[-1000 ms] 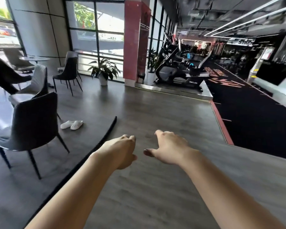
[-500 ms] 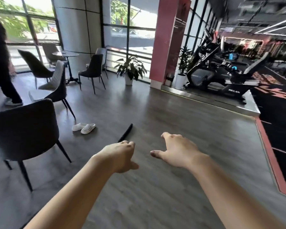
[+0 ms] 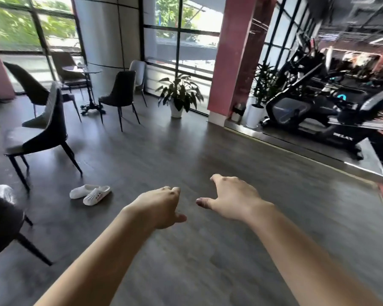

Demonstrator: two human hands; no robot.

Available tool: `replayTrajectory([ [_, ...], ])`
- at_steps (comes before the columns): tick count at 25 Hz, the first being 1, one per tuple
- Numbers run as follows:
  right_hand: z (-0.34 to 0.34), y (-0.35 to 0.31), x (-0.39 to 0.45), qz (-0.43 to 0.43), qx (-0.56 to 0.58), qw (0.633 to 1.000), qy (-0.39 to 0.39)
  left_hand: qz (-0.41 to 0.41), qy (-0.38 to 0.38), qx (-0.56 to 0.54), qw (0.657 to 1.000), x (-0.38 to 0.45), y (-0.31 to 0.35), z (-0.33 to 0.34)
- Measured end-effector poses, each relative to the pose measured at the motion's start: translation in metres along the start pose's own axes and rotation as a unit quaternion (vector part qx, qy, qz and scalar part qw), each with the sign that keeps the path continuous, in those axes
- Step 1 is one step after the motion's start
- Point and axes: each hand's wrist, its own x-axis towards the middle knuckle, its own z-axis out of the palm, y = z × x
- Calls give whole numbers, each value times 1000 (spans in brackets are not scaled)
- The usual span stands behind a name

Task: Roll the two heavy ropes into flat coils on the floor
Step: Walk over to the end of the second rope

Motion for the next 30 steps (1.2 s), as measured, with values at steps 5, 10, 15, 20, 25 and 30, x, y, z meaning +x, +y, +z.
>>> replayTrajectory([
  [5, -9, 64, 187, -84, -29, 995, -50, -78, -18, -24, 996, 160, -5, -4],
  [10, -14, 59, 365, -209, -36, 974, -76, -166, 26, -82, 982, 280, -47, -10],
  [15, 31, 20, 529, -324, -53, 937, -117, -299, 31, -104, 948, 390, -124, 23],
  [20, 52, -1, 663, -401, -70, 902, -143, -414, 27, -105, 904, 507, -178, 20],
  [25, 38, -31, 759, -467, -64, 871, -137, -493, 101, -83, 860, 578, -200, -24],
  [30, 47, -40, 814, -609, -51, 777, -155, -643, 99, -86, 755, 610, -177, -24],
])
